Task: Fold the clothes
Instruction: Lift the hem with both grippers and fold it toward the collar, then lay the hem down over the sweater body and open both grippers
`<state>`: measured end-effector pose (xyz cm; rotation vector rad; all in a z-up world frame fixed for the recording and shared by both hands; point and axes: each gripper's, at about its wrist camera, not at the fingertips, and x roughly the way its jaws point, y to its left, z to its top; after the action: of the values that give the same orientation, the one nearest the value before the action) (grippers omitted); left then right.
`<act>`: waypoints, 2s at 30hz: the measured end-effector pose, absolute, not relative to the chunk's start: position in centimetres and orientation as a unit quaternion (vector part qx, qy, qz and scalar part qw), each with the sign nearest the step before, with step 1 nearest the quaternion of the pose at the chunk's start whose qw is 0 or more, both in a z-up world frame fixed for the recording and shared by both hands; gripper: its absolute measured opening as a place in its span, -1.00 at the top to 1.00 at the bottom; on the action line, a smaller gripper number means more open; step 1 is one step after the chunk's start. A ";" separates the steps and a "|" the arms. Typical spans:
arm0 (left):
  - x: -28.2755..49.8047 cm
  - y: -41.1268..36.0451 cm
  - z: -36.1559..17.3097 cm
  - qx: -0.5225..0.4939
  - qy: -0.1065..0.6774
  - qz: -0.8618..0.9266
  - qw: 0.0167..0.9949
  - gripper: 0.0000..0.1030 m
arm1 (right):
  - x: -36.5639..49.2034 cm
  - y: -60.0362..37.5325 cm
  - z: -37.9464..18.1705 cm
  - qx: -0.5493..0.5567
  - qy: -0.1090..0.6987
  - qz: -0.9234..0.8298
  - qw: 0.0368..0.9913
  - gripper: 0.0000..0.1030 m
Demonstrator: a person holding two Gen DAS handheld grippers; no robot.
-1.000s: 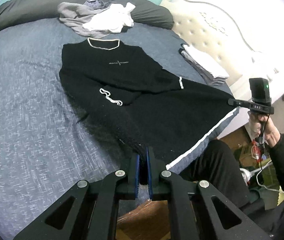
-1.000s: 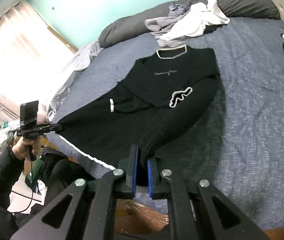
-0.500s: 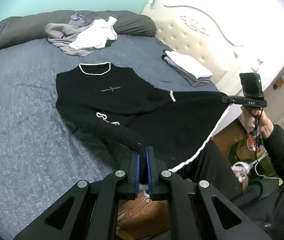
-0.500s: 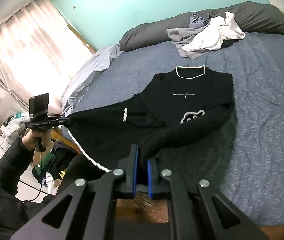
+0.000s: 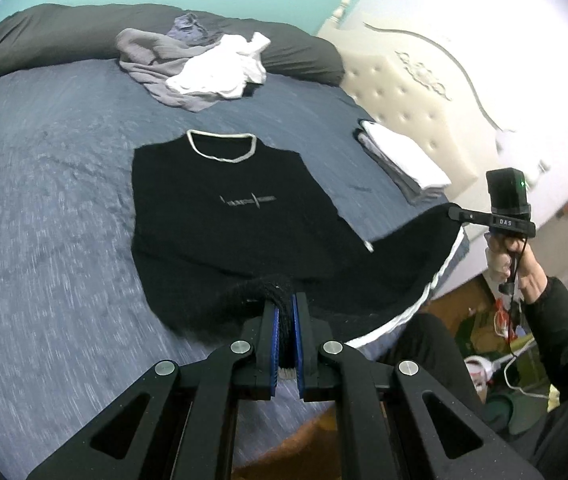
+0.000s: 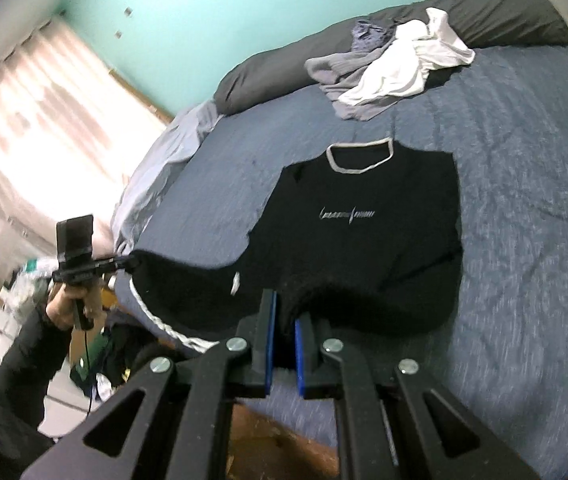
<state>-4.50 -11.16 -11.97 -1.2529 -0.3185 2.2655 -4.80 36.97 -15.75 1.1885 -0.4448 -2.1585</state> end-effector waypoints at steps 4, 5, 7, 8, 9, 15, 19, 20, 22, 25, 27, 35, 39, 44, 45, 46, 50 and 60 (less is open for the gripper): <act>-9.4 -12.3 -12.5 -0.466 -0.127 0.839 0.251 0.87 | -10.2 37.6 -16.4 0.453 -0.191 -0.817 0.301 0.86; -10.9 -12.7 -12.7 -0.468 -0.129 0.839 0.246 0.87 | -11.7 37.7 -16.6 0.454 -0.196 -0.817 0.297 0.86; -13.8 -13.4 -13.3 -0.473 -0.138 0.837 0.238 0.87 | -14.6 38.0 -17.2 0.456 -0.206 -0.816 0.288 0.86; -15.2 -13.8 -13.6 -0.475 -0.143 0.836 0.234 0.87 | -16.0 38.1 -17.5 0.458 -0.208 -0.816 0.284 0.86; -16.6 -14.1 -13.9 -0.477 -0.148 0.835 0.231 0.87 | -17.4 38.1 -17.8 0.461 -0.210 -0.816 0.279 0.86; -25.0 -15.5 -16.5 -0.490 -0.182 0.824 0.220 0.87 | -25.8 38.5 -20.8 0.485 -0.206 -0.814 0.245 0.86; -29.5 -15.9 -18.8 -0.502 -0.197 0.815 0.214 0.87 | -30.1 39.2 -23.0 0.495 -0.213 -0.812 0.224 0.86; -30.4 -16.0 -19.3 -0.503 -0.198 0.814 0.212 0.87 | -31.0 39.3 -23.6 0.498 -0.215 -0.811 0.219 0.86; -32.2 -16.2 -20.3 -0.505 -0.201 0.814 0.207 0.87 | -32.9 39.5 -24.7 0.502 -0.219 -0.809 0.212 0.86; -34.3 -16.5 -21.9 -0.505 -0.209 0.813 0.199 0.87 | -35.4 39.8 -26.2 0.505 -0.230 -0.807 0.203 0.86; -35.6 -16.9 -23.1 -0.509 -0.216 0.811 0.189 0.87 | -36.8 40.0 -27.1 0.509 -0.237 -0.804 0.194 0.86; -37.9 -18.0 -27.7 -0.512 -0.254 0.807 0.151 0.61 | -37.9 41.6 -28.8 0.489 -0.287 -0.808 0.162 0.83; -37.6 -18.6 -27.8 -0.491 -0.268 0.818 0.138 -0.03 | -38.2 42.4 -29.4 0.477 -0.312 -0.809 0.144 0.67; -36.9 -19.4 -26.2 -0.466 -0.260 0.835 0.136 -0.05 | -38.5 43.4 -30.2 0.461 -0.343 -0.810 0.121 0.12; -36.8 -19.3 -26.0 -0.464 -0.250 0.839 0.134 -0.05 | -38.6 43.6 -30.4 0.457 -0.349 -0.809 0.117 0.12; -36.7 -19.1 -25.8 -0.463 -0.239 0.843 0.135 -0.06 | -38.5 43.5 -30.0 0.457 -0.340 -0.814 0.117 0.12; -36.6 -18.1 -26.3 -0.471 -0.201 0.849 0.129 -0.08 | -37.8 41.4 -29.1 0.480 -0.242 -0.834 0.123 0.12; -38.6 -16.1 -29.5 -0.494 -0.157 0.845 0.134 -0.08 | -38.7 38.5 -32.4 0.501 -0.119 -0.849 0.118 0.12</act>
<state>-38.59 -16.11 -29.53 -1.4313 -0.4543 2.4492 -38.67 38.52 -32.45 1.4671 -0.3487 -2.4836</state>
